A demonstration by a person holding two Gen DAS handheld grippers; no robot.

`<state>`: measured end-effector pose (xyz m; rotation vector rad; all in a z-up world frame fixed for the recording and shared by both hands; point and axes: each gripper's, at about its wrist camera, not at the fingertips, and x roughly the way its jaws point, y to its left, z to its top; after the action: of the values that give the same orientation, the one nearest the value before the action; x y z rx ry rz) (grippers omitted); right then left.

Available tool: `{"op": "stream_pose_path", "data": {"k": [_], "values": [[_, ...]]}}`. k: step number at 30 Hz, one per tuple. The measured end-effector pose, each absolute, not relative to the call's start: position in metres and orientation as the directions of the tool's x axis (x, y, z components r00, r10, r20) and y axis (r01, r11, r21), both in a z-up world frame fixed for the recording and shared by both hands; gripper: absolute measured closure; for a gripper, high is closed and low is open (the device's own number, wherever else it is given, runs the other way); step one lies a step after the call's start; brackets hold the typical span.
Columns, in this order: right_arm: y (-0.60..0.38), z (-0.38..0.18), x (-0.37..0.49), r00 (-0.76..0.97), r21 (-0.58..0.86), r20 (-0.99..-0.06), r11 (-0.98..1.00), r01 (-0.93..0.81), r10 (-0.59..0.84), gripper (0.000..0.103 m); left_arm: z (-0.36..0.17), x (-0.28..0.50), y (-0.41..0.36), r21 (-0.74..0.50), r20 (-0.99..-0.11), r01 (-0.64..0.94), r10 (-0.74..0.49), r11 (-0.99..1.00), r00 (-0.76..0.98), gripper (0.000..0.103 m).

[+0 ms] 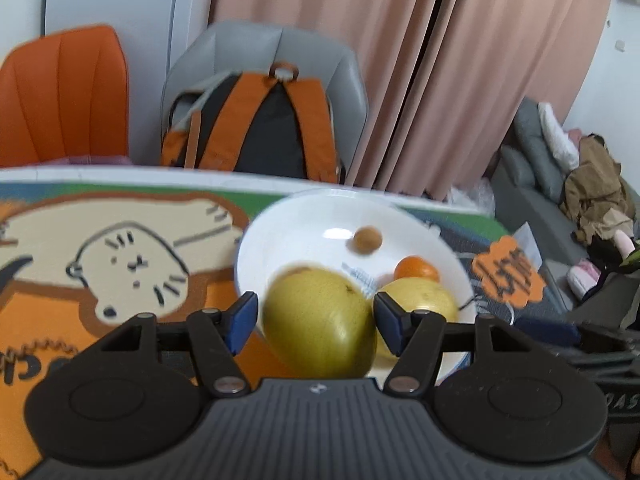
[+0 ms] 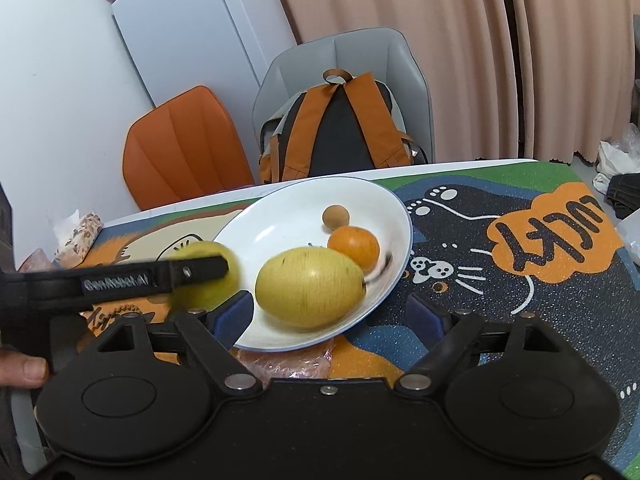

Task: Organize fruits
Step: 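Carry the pear and pomelo onto the white plate and release them, then withdraw both grippers from the plate toward the remaining fruit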

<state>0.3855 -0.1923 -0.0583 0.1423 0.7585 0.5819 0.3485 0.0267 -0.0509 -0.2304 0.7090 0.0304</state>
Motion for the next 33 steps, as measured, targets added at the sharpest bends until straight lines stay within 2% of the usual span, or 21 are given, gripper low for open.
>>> {"op": "stream_pose_path", "data": {"k": [11, 16, 24, 33], "values": [[-0.183, -0.061, 0.38, 0.555, 0.339, -0.609, 0.818, -0.465, 0.567, 0.02, -0.049, 0.326, 0.042, -0.217, -0.67, -0.173, -0.017, 0.961, 0.742, 0.04], [-0.177, -0.056, 0.369, 0.552, 0.335, -0.604, 0.811, -0.479, 0.575, 0.019, -0.048, 0.31, 0.048, -0.216, -0.676, -0.187, -0.009, 0.958, 0.737, 0.037], [-0.181, -0.051, 0.351, 0.557, 0.329, -0.608, 0.818, -0.472, 0.566, 0.013, -0.043, 0.285, 0.046, -0.211, -0.671, -0.194, 0.002, 0.958, 0.742, 0.018], [-0.191, -0.043, 0.332, 0.583, 0.326, -0.589, 0.824, -0.463, 0.56, 0.005, -0.034, 0.258, 0.046, -0.191, -0.661, -0.216, 0.037, 0.957, 0.749, 0.014]]}}
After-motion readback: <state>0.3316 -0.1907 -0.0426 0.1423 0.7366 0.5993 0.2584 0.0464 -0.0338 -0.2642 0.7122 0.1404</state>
